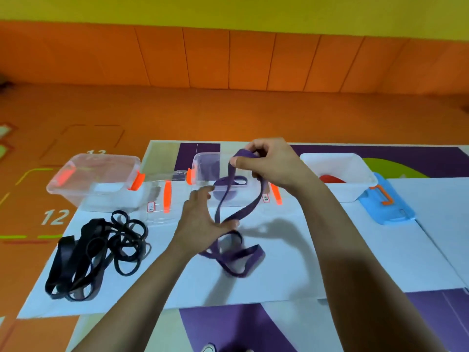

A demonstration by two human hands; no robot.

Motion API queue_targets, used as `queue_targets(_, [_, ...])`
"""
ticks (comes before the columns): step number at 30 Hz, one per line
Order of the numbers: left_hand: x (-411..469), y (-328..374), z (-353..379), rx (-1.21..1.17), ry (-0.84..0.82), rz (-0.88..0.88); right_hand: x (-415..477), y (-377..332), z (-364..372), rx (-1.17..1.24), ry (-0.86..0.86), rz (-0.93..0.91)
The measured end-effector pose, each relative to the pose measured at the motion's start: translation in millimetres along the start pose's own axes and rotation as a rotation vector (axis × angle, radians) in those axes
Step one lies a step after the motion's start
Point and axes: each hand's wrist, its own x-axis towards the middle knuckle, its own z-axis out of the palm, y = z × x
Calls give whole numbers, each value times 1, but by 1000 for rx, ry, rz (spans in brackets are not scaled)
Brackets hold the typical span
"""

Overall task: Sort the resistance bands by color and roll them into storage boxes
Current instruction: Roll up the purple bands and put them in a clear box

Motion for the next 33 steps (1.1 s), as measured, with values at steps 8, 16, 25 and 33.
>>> queue_targets(8, [-6, 25, 3, -213, -178, 78, 7, -39, 22, 167, 1, -73])
queue_targets(16, [-2, 31, -21, -469, -47, 0, 15, 7, 29, 233, 251, 90])
queue_targets(25, [12, 54, -36, -861, 148, -145, -35, 101, 124, 358, -437, 275])
queue_targets(33, [23, 47, -65, -927, 344, -114, -63, 169, 127, -269, -137, 484])
